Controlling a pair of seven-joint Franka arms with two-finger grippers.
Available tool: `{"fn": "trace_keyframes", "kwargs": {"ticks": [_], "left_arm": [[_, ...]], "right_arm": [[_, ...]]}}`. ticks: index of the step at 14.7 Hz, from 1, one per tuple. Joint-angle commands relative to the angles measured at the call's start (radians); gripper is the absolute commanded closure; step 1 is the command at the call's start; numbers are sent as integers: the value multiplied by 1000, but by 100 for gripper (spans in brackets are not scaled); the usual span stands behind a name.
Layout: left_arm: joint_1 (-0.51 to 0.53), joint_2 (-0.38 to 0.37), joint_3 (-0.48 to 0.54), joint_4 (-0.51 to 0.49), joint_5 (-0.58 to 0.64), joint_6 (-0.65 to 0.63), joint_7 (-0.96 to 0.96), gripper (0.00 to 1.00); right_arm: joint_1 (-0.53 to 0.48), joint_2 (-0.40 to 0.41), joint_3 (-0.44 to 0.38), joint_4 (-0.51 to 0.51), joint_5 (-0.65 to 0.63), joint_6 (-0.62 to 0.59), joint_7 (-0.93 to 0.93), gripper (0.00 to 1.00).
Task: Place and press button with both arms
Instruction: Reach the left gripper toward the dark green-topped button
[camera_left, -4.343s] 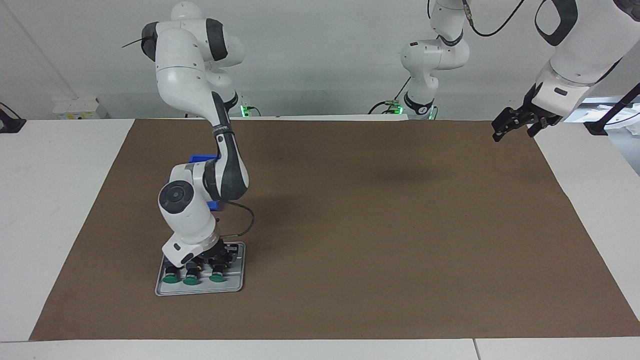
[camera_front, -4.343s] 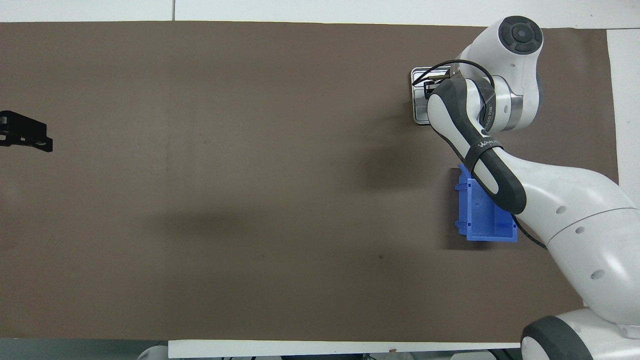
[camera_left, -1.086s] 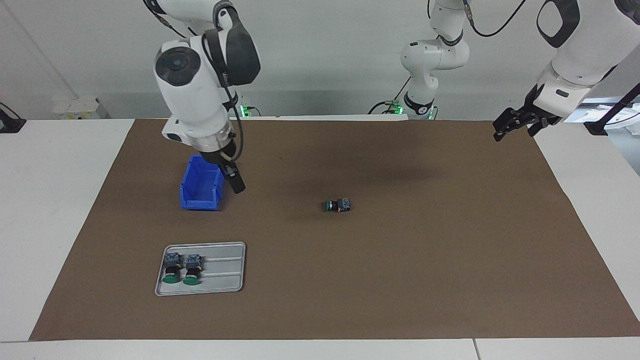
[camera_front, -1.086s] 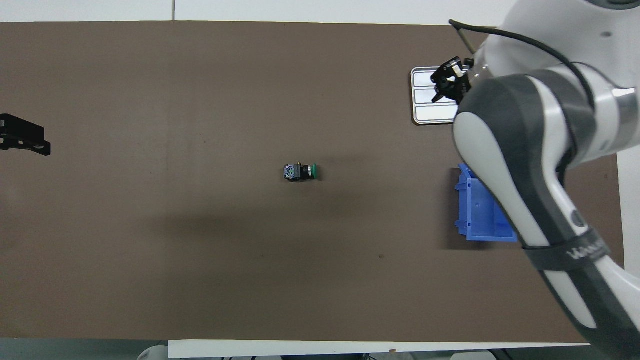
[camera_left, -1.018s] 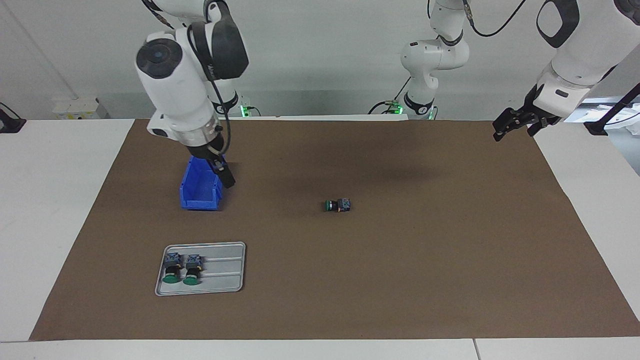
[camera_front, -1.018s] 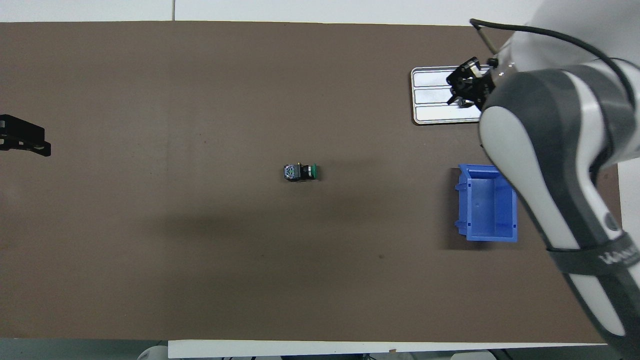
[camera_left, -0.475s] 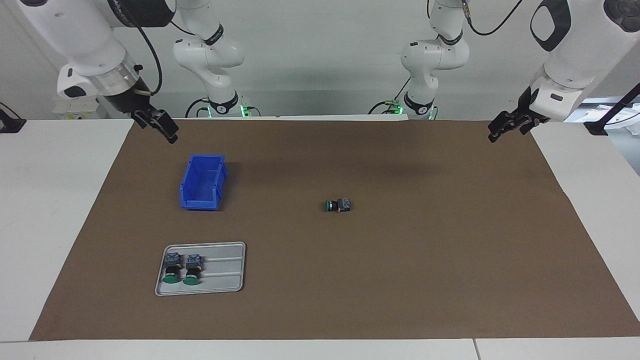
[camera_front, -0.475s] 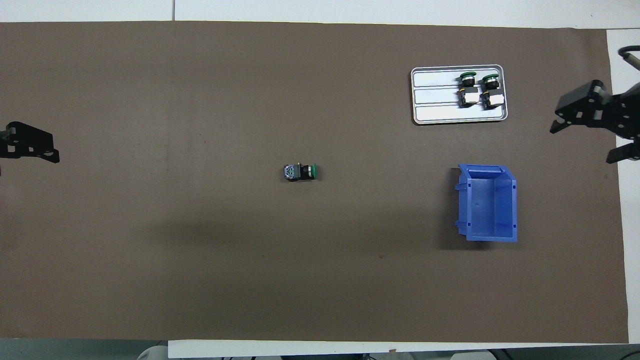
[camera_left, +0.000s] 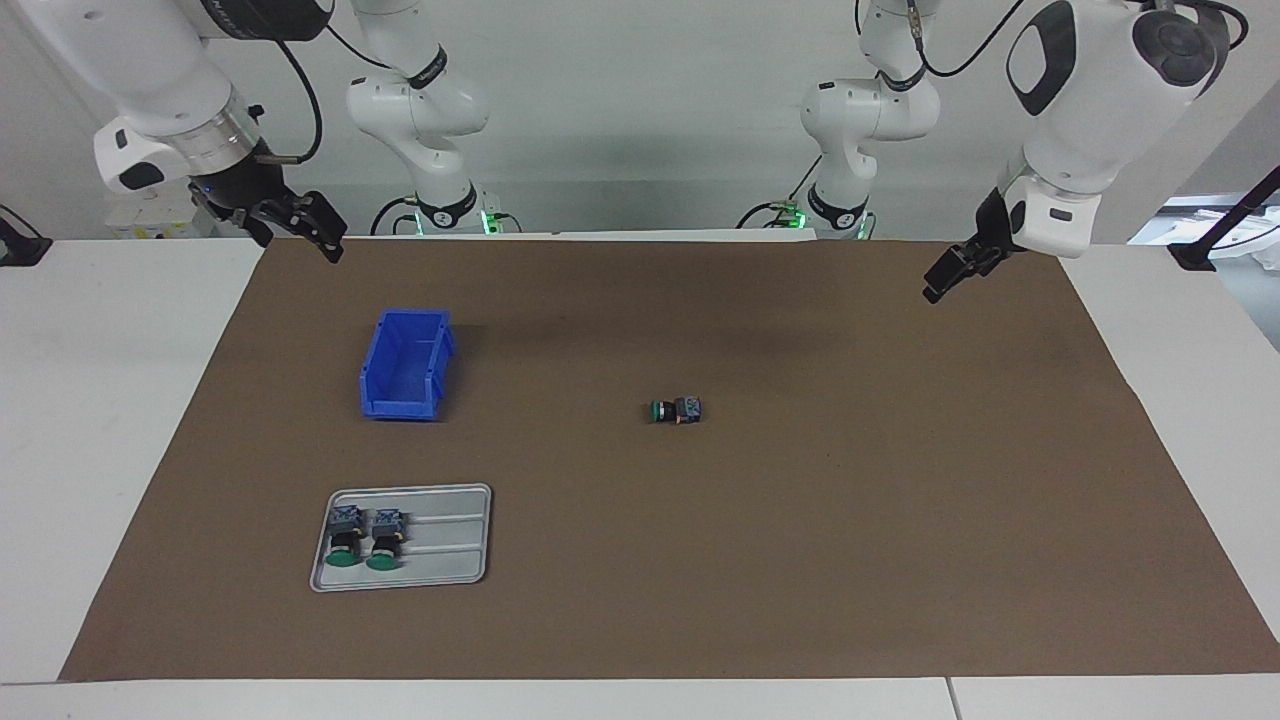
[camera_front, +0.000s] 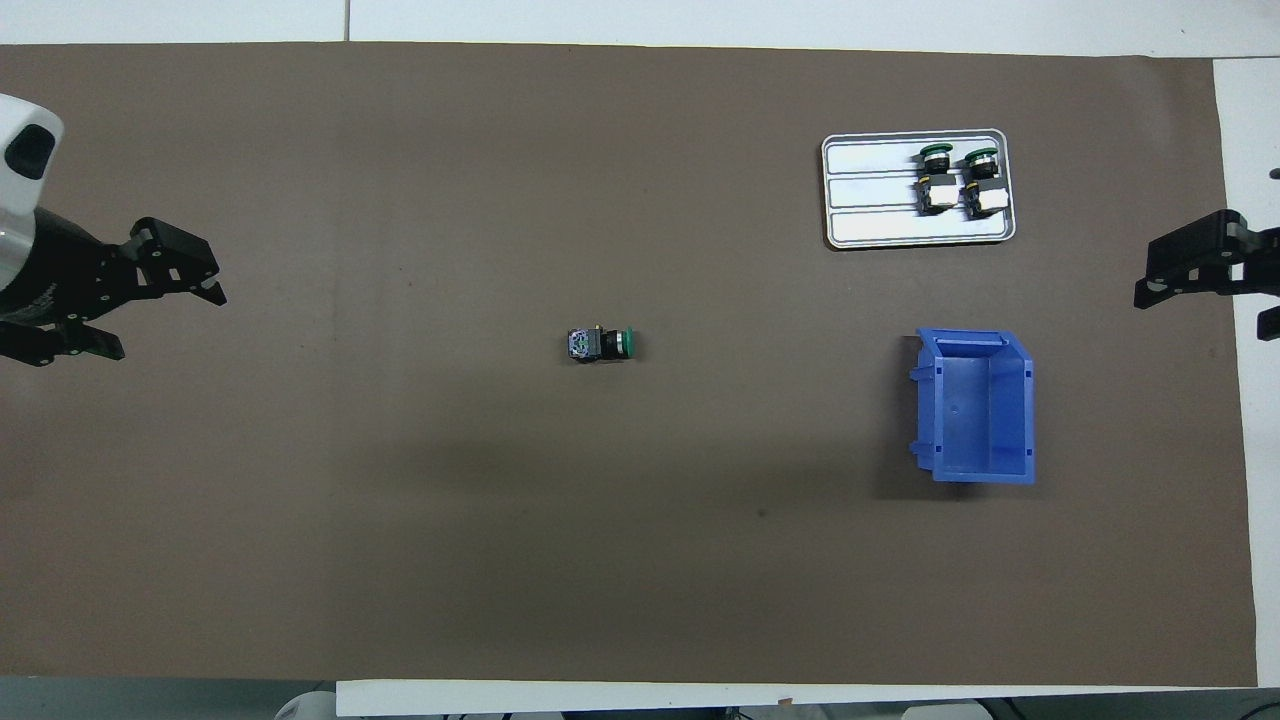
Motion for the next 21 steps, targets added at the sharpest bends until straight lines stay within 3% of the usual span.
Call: {"fn": "trace_keyframes", "kwargs": {"ticks": [1,8,12,15,21], "left_arm": [[-17,-2,9,-16,-4,20,-29,0],[-143,104,7,2,-7,88,-435,0],[-246,193,7,3,-10,219,-742,0],[-315,214,7,-4,-10,232,-869,0],[-421,320,6,-1,-22,399,-1190,0]], "right_arm": [[-22,-42,7,-66,-17,49,-72,1],[-25,-50,5,-84,-17,46,-67,1],[-13,-50,10,-86,-7,45,-71,1],[-16,-50,10,-86,-6,45,-71,1],[-14,-50,12,-86,-6,45,-71,1]]}}
